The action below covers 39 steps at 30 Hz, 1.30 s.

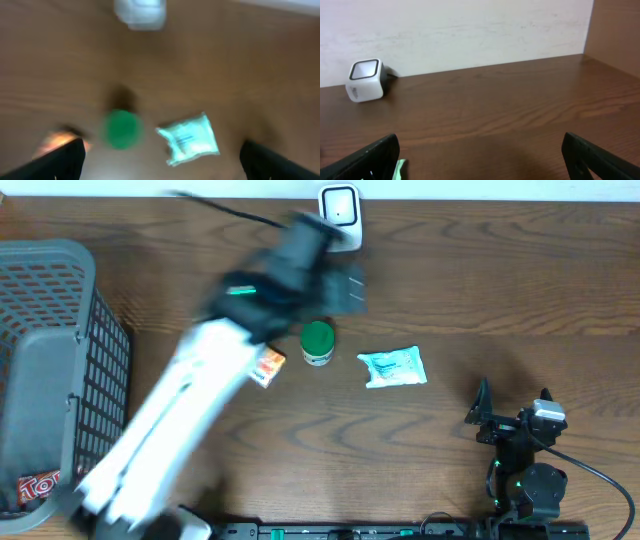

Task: Scan the item barcode
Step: 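Carry the wipes pack right of the jar and release, then reach into the basket and grasp the red TOP snack bar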

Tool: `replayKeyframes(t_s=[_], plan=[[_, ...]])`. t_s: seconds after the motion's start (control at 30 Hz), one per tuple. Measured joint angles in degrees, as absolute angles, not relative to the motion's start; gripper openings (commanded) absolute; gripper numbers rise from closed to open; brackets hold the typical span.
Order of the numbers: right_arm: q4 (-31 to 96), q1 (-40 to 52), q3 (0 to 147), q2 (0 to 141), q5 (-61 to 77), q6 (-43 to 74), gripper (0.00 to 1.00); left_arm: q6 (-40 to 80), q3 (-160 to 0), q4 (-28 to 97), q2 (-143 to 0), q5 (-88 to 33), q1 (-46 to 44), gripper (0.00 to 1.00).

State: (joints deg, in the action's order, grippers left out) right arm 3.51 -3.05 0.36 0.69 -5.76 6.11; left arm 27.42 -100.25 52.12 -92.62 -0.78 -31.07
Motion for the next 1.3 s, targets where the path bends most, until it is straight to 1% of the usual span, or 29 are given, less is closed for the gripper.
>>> replayKeyframes(t_s=[0.07, 0.1, 0.2, 0.37, 0.4, 0.57, 0.77, 0.97, 1.13, 1.3], plan=[[3.5, -3.0, 0.4, 0.7, -5.8, 6.1, 0.99, 26.9, -102.1, 56.8, -85.8, 2.9, -24.3, 0.98], [3.5, -3.0, 0.4, 0.7, -5.8, 6.1, 0.99, 27.0, -102.3, 57.7, -84.1, 3.8, -22.3, 0.98], [3.5, -3.0, 0.4, 0.7, -5.8, 6.1, 0.99, 28.3, -102.6, 64.0, -77.6, 6.2, -7.7, 0.98], [3.5, -3.0, 0.4, 0.7, -5.8, 6.1, 0.99, 31.0, -102.5, 69.6, -74.7, 7.5, 12.3, 0.98], [3.5, -3.0, 0.4, 0.7, -5.7, 6.1, 0.99, 33.2, -102.4, 72.8, -74.1, 7.9, 17.5, 0.98], [3.5, -3.0, 0.4, 0.7, -5.8, 6.1, 0.99, 38.5, -101.2, 78.6, -74.0, 7.9, 32.1, 0.98], [3.5, -3.0, 0.4, 0.7, -5.8, 6.1, 0.99, 45.4, -97.2, 85.3, -77.6, 7.9, 43.0, 0.98], [3.5, -3.0, 0.4, 0.7, -5.8, 6.1, 0.99, 50.9, -92.8, 85.9, -83.9, 7.8, 49.7, 0.98], [3.5, -3.0, 0.4, 0.7, -5.8, 6.1, 0.99, 52.1, -90.6, 84.3, -89.8, 7.9, 52.8, 0.98], [3.5, -3.0, 0.4, 0.7, -5.8, 6.1, 0.99, 51.3, -86.0, 77.3, -94.3, 8.1, 53.2, 0.98]])
